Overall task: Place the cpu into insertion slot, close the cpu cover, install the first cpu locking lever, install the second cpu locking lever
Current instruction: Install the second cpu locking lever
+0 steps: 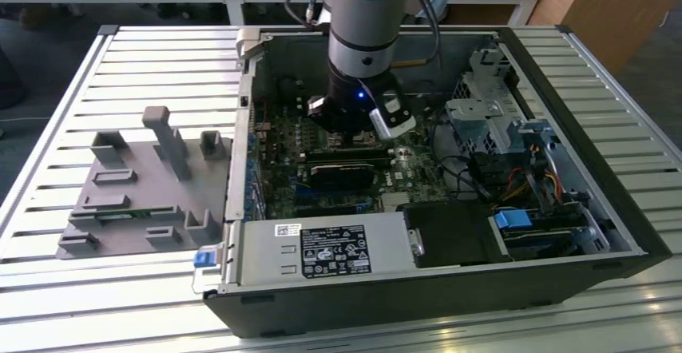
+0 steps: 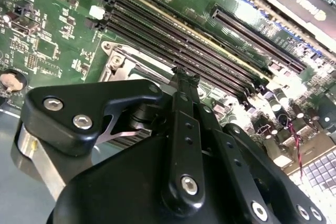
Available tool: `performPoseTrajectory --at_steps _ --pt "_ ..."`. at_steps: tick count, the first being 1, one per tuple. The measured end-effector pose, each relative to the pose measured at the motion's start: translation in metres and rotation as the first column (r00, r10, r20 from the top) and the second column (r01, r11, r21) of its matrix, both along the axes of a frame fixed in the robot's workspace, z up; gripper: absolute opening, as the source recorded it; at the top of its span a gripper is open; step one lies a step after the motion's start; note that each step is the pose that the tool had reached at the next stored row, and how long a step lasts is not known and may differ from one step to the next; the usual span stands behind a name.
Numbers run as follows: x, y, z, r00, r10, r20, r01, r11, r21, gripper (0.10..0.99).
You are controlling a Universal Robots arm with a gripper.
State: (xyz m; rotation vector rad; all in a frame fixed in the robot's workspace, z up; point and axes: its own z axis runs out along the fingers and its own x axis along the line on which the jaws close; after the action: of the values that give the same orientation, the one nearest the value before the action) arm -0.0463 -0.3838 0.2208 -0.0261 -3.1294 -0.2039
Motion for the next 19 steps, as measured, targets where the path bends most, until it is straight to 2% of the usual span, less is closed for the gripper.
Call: performPoseTrajectory --at_steps 3,6,19 --pt "-0.0030 -0.0007 0.0000 1.0000 0.000 0.0001 0.000 0.9999 0.011 0.106" --pt "-0.0064 -0.0016 -0.0004 1.0000 0.000 0.0001 0.000 0.9998 0.017 0.106" --pt "-0.0129 -0.0020 -0.0115 1.0000 0.000 0.0000 0.000 0.9998 0.019 0.106"
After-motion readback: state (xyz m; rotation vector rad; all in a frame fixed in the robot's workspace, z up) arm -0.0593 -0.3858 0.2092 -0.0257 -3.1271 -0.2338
